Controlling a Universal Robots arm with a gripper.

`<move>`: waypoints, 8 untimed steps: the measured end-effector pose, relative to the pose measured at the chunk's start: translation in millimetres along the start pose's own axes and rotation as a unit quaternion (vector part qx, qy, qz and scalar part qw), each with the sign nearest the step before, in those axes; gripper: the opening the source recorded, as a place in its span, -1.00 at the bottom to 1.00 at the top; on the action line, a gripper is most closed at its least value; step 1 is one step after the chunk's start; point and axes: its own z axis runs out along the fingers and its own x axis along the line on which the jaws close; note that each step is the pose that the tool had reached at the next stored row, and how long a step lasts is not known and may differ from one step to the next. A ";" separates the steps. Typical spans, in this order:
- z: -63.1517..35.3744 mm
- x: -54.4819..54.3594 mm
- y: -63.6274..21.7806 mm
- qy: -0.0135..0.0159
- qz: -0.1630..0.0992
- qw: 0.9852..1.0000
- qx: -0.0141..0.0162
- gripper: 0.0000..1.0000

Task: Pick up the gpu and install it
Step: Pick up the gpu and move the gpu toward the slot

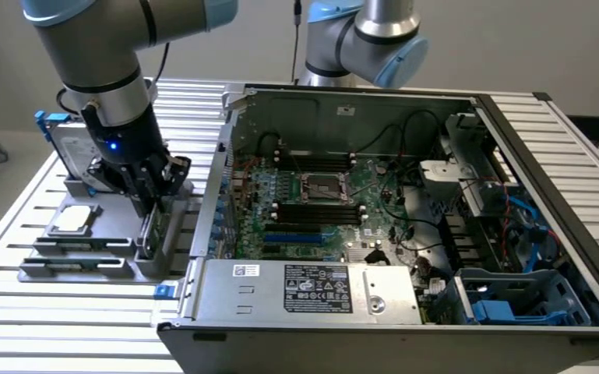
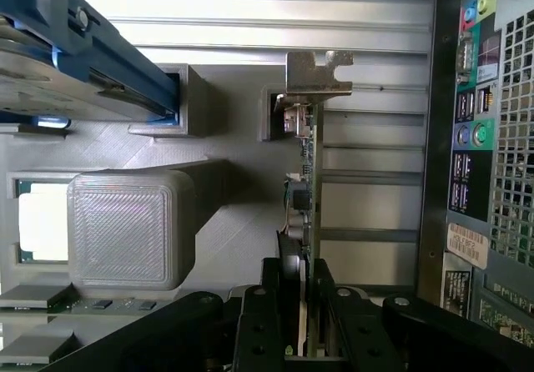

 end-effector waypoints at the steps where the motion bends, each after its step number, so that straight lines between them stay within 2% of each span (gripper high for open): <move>1: 0.0 0.0 0.0 0.000 0.000 1.000 0.000 -0.47; 8: -0.3 -0.1 0.0 0.000 0.000 1.000 0.000 -0.47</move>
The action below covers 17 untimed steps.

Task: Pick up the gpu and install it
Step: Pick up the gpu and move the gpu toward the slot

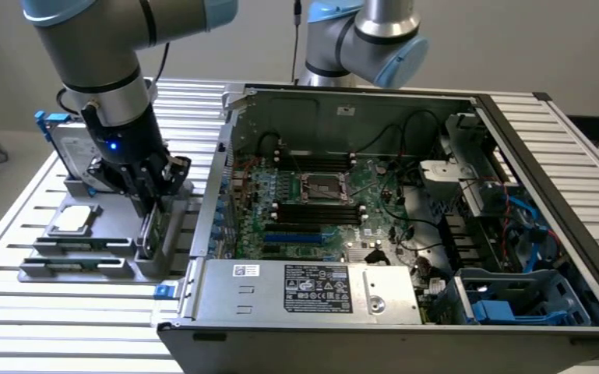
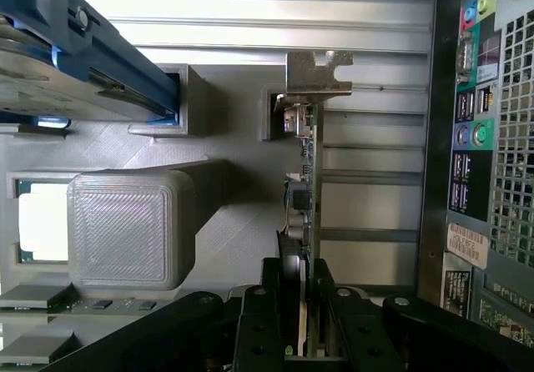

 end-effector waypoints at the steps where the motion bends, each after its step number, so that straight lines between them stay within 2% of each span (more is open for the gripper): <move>1: -1.4 0.0 0.0 0.000 0.000 1.000 0.000 -0.47; 17: -72.3 0.2 1.6 0.000 0.000 1.000 0.000 -0.47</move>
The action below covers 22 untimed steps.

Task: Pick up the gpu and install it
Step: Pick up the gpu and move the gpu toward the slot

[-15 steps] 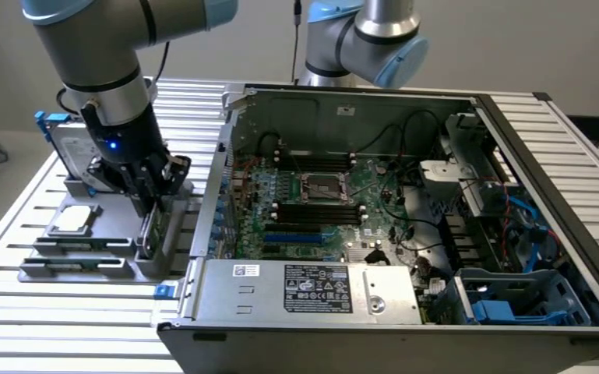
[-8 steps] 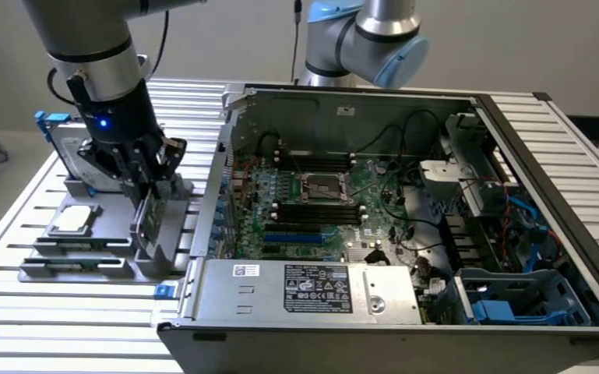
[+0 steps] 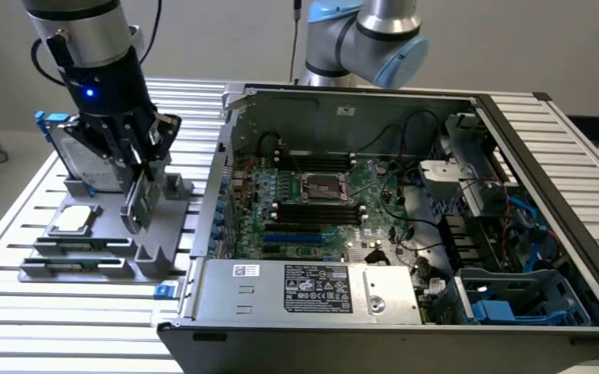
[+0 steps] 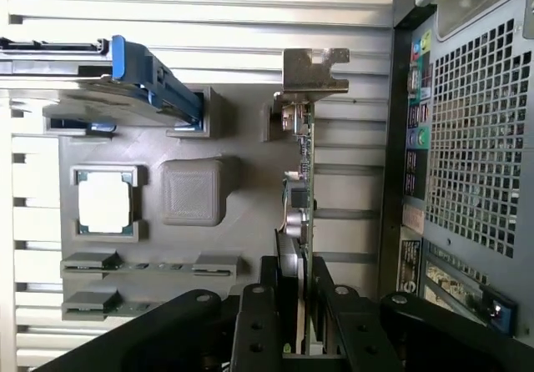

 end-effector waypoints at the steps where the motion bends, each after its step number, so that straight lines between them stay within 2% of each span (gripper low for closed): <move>1: -4.8 0.0 0.1 0.000 0.000 1.000 0.000 -0.47; 9: -40.8 -2.6 1.9 0.002 0.000 1.000 0.000 -0.47; 17: -77.4 -32.5 1.8 0.007 -0.001 1.000 0.000 -0.47; 22: -95.4 -55.4 1.6 0.012 -0.001 1.000 0.000 -0.47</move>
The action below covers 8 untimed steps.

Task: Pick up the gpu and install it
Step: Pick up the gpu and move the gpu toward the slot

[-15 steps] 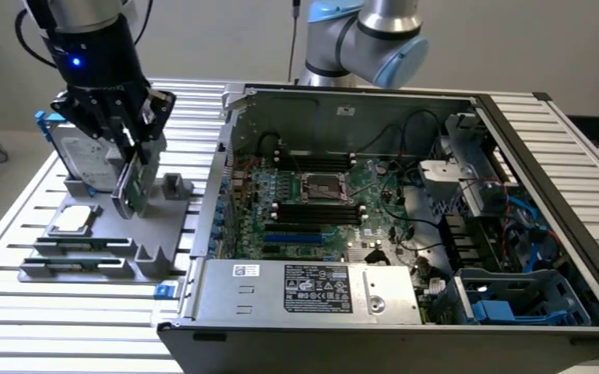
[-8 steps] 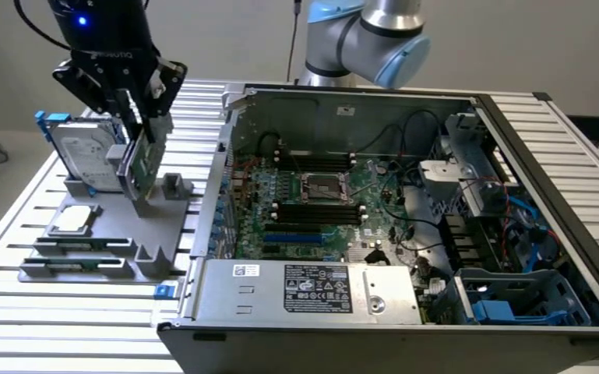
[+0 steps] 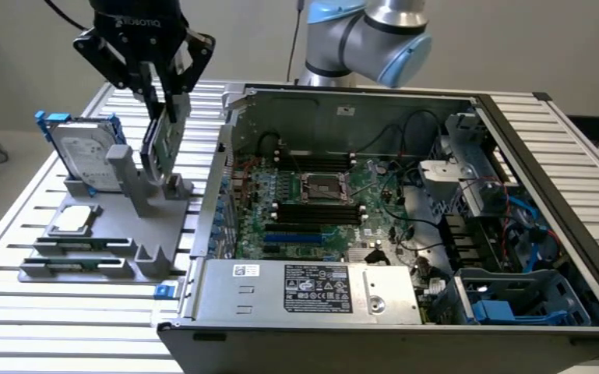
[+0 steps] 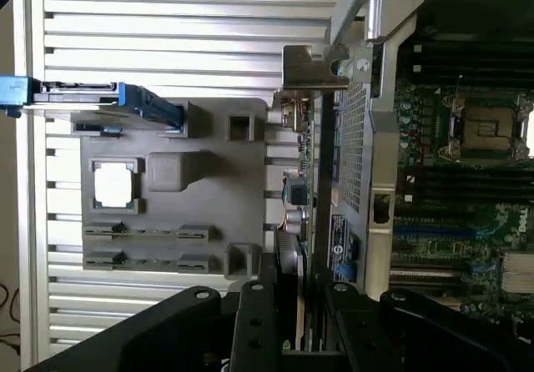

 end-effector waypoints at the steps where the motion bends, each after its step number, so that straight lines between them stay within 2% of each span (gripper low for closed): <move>1: -3.1 -4.4 -0.1 0.001 0.000 1.000 0.000 -0.47; 8: -21.2 -35.8 -0.5 0.006 0.000 1.000 0.000 -0.47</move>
